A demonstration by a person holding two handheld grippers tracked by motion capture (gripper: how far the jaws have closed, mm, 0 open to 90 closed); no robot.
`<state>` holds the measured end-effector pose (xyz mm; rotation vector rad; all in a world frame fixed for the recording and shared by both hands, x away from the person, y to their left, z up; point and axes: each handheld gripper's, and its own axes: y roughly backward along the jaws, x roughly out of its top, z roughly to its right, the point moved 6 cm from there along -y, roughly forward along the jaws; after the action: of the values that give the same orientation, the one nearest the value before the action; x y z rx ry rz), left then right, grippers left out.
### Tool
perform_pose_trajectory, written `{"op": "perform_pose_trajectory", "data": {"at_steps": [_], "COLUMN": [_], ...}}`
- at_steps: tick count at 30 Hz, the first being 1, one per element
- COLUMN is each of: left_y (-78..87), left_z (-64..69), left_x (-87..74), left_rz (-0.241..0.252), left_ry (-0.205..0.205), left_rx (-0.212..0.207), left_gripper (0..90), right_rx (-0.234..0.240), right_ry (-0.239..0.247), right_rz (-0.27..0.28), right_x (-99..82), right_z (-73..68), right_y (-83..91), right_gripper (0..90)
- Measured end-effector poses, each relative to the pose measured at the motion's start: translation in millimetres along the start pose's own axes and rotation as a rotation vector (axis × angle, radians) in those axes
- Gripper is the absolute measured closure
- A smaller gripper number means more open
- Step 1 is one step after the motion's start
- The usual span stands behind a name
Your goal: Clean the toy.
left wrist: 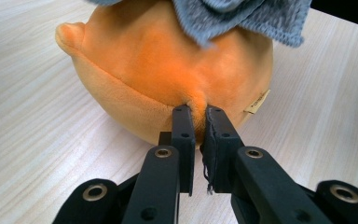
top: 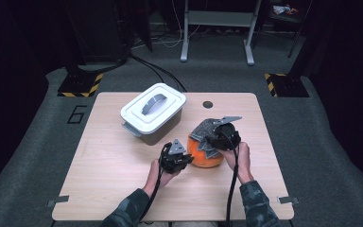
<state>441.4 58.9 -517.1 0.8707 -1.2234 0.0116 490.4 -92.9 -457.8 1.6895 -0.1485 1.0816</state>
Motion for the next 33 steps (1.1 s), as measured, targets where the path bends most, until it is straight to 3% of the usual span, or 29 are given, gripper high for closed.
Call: {"op": "perform_pose_trajectory", "data": {"at_steps": [22,26,29,33], "left_y": [0.0,0.6,0.8,1.0], "left_z": [-0.6,-1.7,-2.6,-2.5], "left_x": [0.0,-0.4,-0.3,0.4], "left_rz": [0.002,-0.004,0.000,-0.003], "left_ry": [-0.006,-0.006,0.002,-0.004], "left_rx": [0.003,0.007,0.009,0.010], "left_gripper": [82.2,82.1,82.0,82.0], "right_rx": [-0.009,-0.043,-0.042,-0.026], "right_ry": [-0.156,-0.176,-0.190,-0.143], "right_rz": [0.007,0.004,0.023,0.066], "right_x": [-48.4,-56.4,-54.8,-37.2], "right_z": [52.5,60.9,61.3,48.6], "right_y": [11.3,12.9,19.6,31.2], "right_gripper": [68.4,68.8,68.8,68.8]}}
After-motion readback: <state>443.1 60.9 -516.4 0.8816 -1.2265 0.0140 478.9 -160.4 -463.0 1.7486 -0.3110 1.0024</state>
